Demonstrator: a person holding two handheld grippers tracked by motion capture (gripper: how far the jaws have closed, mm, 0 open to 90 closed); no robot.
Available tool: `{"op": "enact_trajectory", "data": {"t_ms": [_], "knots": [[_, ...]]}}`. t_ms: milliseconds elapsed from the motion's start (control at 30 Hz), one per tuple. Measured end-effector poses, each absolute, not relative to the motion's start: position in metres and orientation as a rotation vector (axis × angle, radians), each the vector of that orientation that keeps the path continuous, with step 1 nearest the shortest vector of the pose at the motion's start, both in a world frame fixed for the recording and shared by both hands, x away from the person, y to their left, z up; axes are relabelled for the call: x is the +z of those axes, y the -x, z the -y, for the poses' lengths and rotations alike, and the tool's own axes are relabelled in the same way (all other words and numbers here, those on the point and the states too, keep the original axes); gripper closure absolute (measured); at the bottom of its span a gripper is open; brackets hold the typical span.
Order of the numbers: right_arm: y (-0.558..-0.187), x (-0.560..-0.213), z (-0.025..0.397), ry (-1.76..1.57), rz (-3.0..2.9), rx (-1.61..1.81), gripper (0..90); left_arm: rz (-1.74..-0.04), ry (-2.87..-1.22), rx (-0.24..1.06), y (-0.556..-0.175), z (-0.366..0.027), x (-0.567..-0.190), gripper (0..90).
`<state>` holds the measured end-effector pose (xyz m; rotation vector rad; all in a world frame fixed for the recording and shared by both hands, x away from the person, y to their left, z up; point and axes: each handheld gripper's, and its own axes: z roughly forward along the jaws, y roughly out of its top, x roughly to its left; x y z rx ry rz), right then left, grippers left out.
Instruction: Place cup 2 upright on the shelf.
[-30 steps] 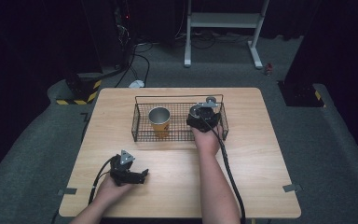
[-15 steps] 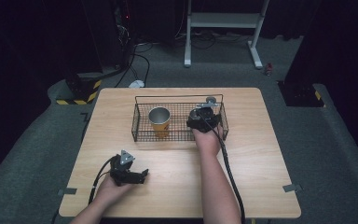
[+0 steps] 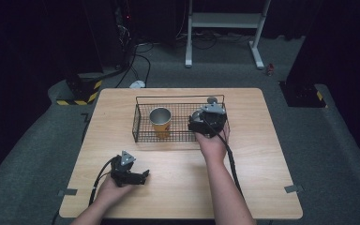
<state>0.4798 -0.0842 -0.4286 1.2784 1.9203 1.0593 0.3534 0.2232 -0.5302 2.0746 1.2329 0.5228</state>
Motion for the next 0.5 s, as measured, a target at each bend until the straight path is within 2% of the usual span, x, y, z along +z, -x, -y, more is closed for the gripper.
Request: {"op": "enact_trajectory", "data": {"t_ms": [233, 500], "knots": [[-0.440, -0.439, 0.099, -1.231, -1.923, 1.109, 9.1, -1.233, -2.075, 0.523, -0.353, -0.223, -0.530, 1.0], [-0.399, -0.478, 0.119, -1.255, -1.972, 1.069, 9.2, -1.232, -2.075, 0.522, -0.353, -0.223, -0.530, 1.0]]}}
